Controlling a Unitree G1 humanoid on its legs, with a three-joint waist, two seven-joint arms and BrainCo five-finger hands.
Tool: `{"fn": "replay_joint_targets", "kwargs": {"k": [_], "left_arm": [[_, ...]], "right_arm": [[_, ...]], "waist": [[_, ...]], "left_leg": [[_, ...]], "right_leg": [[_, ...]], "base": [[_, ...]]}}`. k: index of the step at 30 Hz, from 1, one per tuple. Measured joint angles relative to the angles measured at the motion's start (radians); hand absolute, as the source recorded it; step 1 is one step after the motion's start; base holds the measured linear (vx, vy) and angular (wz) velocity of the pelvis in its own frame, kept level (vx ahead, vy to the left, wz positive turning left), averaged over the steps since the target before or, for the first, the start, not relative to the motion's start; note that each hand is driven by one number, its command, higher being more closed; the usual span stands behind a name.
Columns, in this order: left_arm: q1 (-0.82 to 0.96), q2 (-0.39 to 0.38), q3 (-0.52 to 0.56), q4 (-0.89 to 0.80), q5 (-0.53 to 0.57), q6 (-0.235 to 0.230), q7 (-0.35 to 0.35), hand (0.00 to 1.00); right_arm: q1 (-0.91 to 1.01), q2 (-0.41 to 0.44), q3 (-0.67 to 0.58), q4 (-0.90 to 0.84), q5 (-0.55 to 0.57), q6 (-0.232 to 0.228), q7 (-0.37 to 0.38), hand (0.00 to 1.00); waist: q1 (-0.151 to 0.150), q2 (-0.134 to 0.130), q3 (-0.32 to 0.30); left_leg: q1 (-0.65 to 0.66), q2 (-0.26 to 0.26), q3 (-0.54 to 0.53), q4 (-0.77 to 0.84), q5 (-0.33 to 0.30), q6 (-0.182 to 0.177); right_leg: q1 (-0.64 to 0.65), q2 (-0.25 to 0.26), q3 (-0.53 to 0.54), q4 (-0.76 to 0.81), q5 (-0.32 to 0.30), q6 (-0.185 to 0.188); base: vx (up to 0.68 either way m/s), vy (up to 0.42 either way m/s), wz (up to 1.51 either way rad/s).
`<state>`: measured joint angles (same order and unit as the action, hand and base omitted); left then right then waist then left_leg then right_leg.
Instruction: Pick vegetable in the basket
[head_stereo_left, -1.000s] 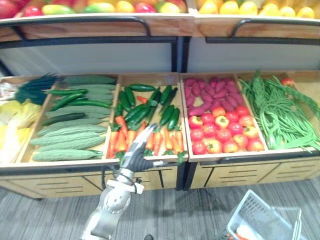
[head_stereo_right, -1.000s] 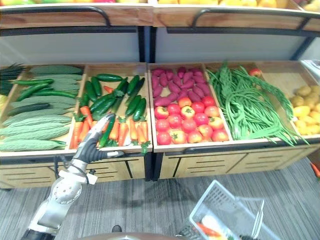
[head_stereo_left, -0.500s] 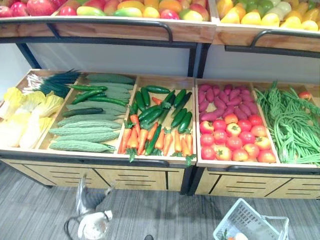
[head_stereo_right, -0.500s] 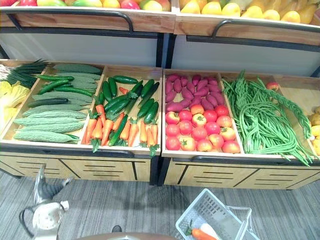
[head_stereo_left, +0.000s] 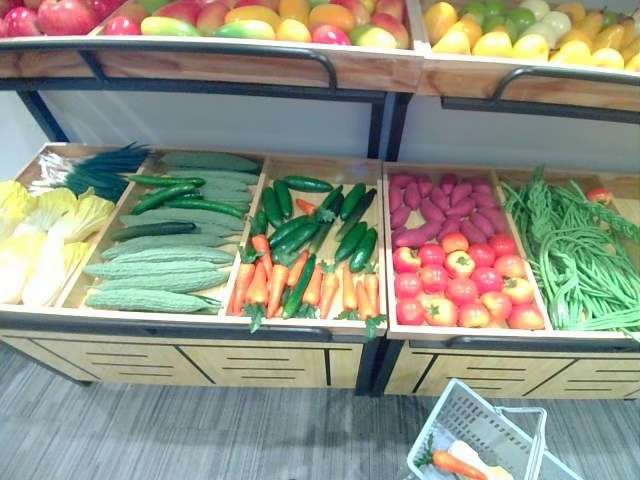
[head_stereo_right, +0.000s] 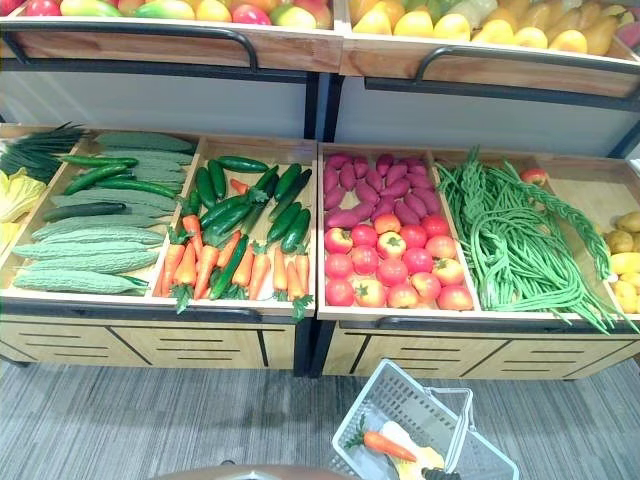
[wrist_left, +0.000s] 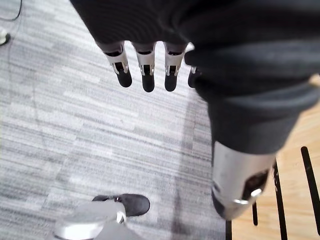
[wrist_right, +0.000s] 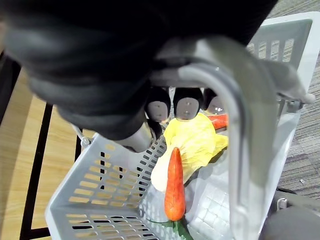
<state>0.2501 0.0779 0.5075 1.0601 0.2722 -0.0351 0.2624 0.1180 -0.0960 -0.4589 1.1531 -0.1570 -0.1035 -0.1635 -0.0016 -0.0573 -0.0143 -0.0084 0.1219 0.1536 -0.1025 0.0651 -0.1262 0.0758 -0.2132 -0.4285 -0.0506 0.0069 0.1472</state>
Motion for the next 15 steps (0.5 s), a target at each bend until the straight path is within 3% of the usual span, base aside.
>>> {"fn": "replay_joint_targets", "kwargs": {"k": [5, 15], "left_arm": [[-0.019, -0.001, -0.090, 0.047, -0.035, -0.008, -0.104, 0.00], [-0.033, 0.015, -0.191, 0.053, -0.074, -0.014, -0.114, 0.00]], "right_arm": [[-0.006, 0.000, 0.038, 0.002, 0.000, 0.003, 0.015, 1.00], [-0.037, 0.000, 0.077, 0.005, 0.000, 0.006, 0.036, 1.00]], "waist": [[-0.009, 0.002, 0.002], [-0.008, 0.005, 0.027]], "left_leg": [[0.006, 0.000, 0.005, 0.000, -0.004, -0.003], [0.028, 0.000, 0.029, 0.000, -0.011, -0.001]], "right_leg": [[0.001, 0.000, 0.007, 0.000, -0.002, 0.002], [0.004, -0.003, 0.029, 0.007, -0.001, 0.007]], "base": [[0.01, -0.008, -0.04], [0.01, -0.009, -0.07]]}}
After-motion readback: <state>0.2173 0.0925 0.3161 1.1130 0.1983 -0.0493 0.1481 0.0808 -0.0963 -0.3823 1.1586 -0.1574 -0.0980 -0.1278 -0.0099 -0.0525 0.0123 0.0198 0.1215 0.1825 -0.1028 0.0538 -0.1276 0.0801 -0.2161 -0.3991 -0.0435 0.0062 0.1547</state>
